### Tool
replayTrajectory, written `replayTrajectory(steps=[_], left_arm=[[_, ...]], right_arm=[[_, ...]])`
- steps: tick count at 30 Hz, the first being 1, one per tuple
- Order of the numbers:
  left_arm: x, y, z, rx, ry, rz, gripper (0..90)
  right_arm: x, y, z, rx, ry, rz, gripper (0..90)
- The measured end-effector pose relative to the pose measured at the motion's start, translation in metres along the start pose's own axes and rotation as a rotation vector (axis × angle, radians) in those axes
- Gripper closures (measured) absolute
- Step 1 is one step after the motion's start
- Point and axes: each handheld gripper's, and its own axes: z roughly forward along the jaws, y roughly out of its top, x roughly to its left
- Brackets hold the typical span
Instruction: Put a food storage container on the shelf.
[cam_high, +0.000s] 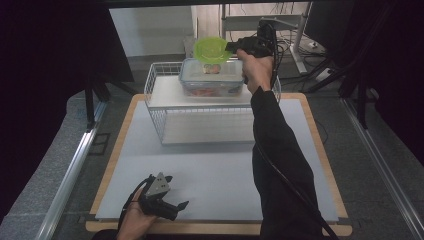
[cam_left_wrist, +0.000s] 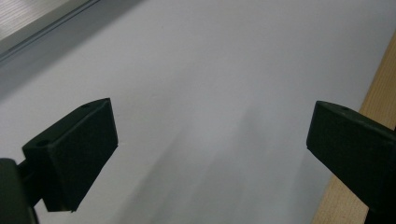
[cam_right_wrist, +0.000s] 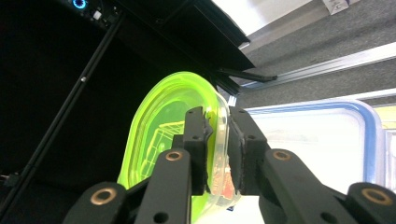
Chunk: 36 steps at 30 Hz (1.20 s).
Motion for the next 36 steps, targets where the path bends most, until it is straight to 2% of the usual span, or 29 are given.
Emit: replayTrajectory(steps=[8,17,20,27,36], left_arm=[[0.0,0.0,0.0,0.001,-0.002,0.001,2.2],[0.0,0.0,0.001,0.003,-0.005,0.001,2.3],[-0.001,0.0,0.001,0.006,-0.006,0.003,2.3],[0.0,0.0,0.001,0.008,0.003,0.004,2.2],[0.0,0.0,0.0,-0.001,0.005,-0.002,2.1]], right_arm=[[0.001,-0.001,0.003,-0.007,-0.017,-0.03,67.4],[0.0,-0.002,-0.002,0.001,0.03,-0.093,40.4],[0.001,-0.004,-0.007,0.006,0.059,-0.136,33.4],[0.001,-0.016,-0.022,0.022,0.083,-0.216,23.9],[0.0,-0.046,-0.047,0.049,0.115,-0.336,16.2]])
